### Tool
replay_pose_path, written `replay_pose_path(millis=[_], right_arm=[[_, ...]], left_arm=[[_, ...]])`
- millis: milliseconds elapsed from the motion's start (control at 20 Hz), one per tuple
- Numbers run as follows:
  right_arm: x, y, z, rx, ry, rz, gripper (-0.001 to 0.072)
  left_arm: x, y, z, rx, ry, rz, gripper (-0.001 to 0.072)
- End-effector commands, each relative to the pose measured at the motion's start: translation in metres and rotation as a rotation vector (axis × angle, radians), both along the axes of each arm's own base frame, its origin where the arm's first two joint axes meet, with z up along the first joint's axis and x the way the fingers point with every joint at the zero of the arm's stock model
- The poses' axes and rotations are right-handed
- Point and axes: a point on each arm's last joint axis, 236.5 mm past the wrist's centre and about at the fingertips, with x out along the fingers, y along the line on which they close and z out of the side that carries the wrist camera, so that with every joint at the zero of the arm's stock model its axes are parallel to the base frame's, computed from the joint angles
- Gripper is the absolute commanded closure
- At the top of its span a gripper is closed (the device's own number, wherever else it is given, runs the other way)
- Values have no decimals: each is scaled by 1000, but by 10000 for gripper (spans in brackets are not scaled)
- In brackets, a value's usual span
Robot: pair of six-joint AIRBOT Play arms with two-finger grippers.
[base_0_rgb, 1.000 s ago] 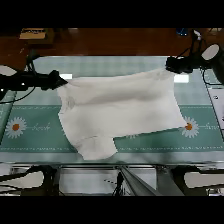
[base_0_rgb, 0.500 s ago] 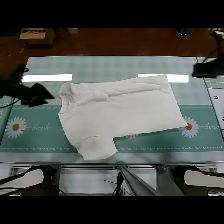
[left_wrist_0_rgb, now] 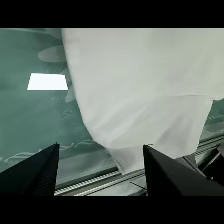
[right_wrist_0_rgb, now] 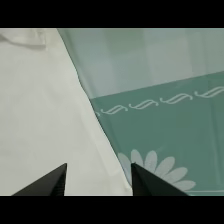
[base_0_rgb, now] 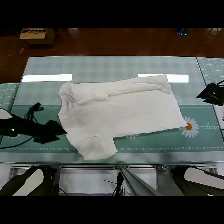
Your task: Fold the shirts.
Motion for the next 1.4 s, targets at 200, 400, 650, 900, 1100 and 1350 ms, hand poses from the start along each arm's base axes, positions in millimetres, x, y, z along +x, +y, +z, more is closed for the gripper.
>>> replay_pose_path(millis=[200,400,650,900,1100,1350], right_arm=[[0,4,-6,29,-16,-12,227],[-1,5,-6,35,-10,-11,228],[-12,3,-9,33,25,4,228],[-61,-5,-48,168,132,-140,227],[-90,9,-83,196,189,-101,218],[-76,38,-91,305,161,-86,219]], left_arm=[[-5,-37,-27,-12,-15,-15,98],[12,-47,-43,2,-28,33,129],[3,-68,-47,-88,16,-18,691],[0,-69,-45,-93,17,-32,691],[1,-69,-45,-94,7,-41,690],[1,-68,-46,-94,-15,-62,690]])
